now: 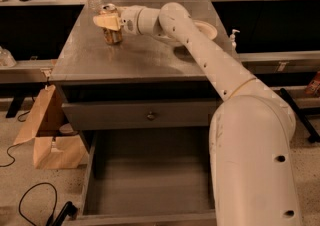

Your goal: Place orange can into middle drawer

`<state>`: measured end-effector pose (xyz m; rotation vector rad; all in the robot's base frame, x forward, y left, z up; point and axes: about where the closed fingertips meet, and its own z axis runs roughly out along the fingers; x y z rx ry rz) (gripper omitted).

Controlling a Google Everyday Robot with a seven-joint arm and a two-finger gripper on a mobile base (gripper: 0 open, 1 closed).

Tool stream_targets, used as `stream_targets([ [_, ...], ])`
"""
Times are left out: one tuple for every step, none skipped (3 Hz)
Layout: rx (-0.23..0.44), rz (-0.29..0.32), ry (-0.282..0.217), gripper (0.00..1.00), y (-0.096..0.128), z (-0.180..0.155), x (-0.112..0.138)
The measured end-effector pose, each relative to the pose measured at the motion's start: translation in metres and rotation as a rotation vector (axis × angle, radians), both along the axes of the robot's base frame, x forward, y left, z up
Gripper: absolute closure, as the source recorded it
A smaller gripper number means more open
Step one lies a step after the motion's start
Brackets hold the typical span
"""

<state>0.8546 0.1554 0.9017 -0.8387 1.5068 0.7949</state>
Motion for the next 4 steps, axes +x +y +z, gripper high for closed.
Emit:
stream_targets([
  [0.022, 0.007, -0.055, 0.64, 0.007, 0.015, -0.007],
  [0.026, 0.013, -0.067, 0.88, 0.012, 0.018, -0.009],
  [0.027, 0.021, -0.070, 1.00, 0.014, 0.021, -0.013],
  [0.027, 0.055, -0.100, 1.00, 0.014, 0.050, -0.040],
])
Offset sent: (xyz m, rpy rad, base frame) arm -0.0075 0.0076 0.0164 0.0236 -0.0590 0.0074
